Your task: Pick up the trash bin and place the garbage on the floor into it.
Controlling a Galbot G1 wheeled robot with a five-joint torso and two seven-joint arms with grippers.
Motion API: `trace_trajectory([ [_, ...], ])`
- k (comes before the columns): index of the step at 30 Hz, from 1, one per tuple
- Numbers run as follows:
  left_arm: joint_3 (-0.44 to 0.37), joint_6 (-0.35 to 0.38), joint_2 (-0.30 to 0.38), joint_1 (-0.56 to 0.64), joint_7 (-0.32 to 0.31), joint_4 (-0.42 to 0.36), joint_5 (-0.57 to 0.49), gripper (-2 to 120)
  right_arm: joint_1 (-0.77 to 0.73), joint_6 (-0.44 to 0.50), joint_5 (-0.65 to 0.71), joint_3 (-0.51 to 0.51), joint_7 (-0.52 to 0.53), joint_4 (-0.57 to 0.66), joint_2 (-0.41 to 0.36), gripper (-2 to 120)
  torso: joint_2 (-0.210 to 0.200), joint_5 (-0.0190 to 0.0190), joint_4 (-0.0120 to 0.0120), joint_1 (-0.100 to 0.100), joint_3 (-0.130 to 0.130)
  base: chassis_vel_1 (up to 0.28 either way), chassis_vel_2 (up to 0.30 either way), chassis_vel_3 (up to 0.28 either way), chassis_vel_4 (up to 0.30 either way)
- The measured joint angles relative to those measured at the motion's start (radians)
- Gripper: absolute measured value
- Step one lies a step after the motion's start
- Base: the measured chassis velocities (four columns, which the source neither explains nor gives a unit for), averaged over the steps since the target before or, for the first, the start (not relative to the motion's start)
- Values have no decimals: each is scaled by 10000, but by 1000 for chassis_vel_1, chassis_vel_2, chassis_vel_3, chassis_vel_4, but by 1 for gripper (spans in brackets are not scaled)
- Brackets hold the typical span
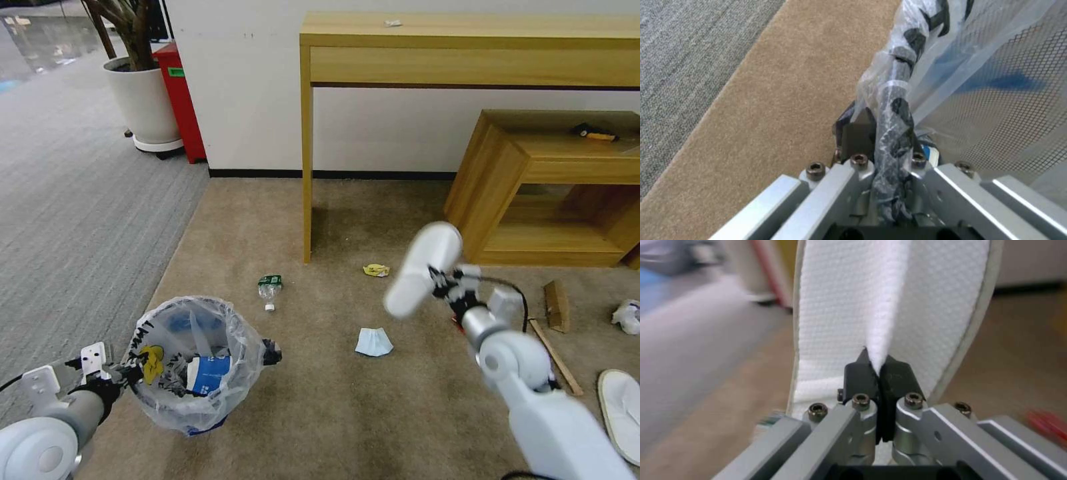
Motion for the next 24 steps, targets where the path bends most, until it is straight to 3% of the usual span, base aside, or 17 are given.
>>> trace_trajectory([
  [8,210,0,104,-129,-153,76,-58,0,2543,-98,727,-2151,-1704,-163,-120,0,0,-6,5,0,0,0,0,0,0],
  [9,226,0,132,-149,-181,109,-64,0,2929,-84,792,-2532,-1798,-285,17,0,-1,-7,-10,0,0,0,0,0,0],
  [10,259,0,163,-187,-218,138,-91,0,3547,-32,875,-3199,-1960,-453,374,0,-1,-2,3,1,3,0,0,0,0],
  [11,284,0,198,-212,-288,167,-163,0,4159,94,844,-3830,-2078,-730,913,0,-1,-1,-2,0,0,0,0,0,0],
  [12,284,0,198,-212,-288,167,-163,0,4159,94,844,-3830,-2078,-730,913,0,-1,-1,-2,0,0,0,0,0,0],
  [16,353,0,287,-246,-603,164,-486,0,5279,397,579,-5463,-2310,-1527,2314,0,-2,-6,9,0,1,0,0,0,0],
  [24,525,0,444,-307,-867,-32,-918,0,5937,786,-335,-7163,-2833,-2215,3083,0,-1,-3,0,1,1,0,0,0,0],
])
